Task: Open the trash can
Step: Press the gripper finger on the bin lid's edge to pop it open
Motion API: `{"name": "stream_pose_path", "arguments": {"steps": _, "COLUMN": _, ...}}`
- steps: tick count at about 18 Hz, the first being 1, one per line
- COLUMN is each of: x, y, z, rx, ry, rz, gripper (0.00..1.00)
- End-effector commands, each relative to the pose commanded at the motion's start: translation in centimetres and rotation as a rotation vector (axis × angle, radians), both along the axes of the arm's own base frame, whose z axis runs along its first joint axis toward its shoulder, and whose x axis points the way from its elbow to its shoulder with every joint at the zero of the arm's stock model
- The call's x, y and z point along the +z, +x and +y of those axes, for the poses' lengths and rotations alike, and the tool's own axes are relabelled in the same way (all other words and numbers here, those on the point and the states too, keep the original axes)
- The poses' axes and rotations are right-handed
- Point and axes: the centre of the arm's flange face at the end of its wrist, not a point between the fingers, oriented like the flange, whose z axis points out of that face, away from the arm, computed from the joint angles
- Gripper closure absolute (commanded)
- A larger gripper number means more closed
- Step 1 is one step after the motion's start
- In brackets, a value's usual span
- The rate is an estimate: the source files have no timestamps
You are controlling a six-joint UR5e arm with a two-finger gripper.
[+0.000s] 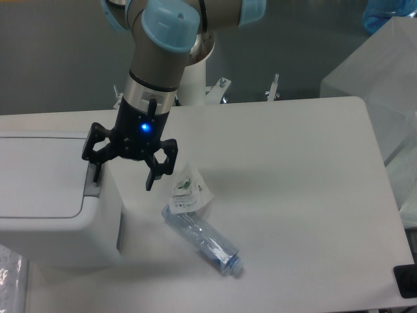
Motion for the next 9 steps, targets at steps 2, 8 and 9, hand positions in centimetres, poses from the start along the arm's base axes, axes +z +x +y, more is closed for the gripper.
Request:
{"name": "stream_pose_path", "arguments": {"steps": 2, "x": -0.16, "y": 0.01, "z": -0.03, "rx": -0.001, "ry": -0.003, "rz": 0.0, "gripper": 0.0}}
{"name": "stream_pose_path", "arguments": {"steps": 8, "x": -0.32, "y": 0.04, "z": -0.06, "rx": -0.001, "ry": -0.005, "rz": -0.002, "gripper": 0.0}}
{"name": "stream_pose_path", "arguments": {"steps": 9, "x": -0.4, "y": 0.05, "z": -0.07, "rx": -0.001, "ry": -0.006, "rz": -0.003, "gripper": 0.0}}
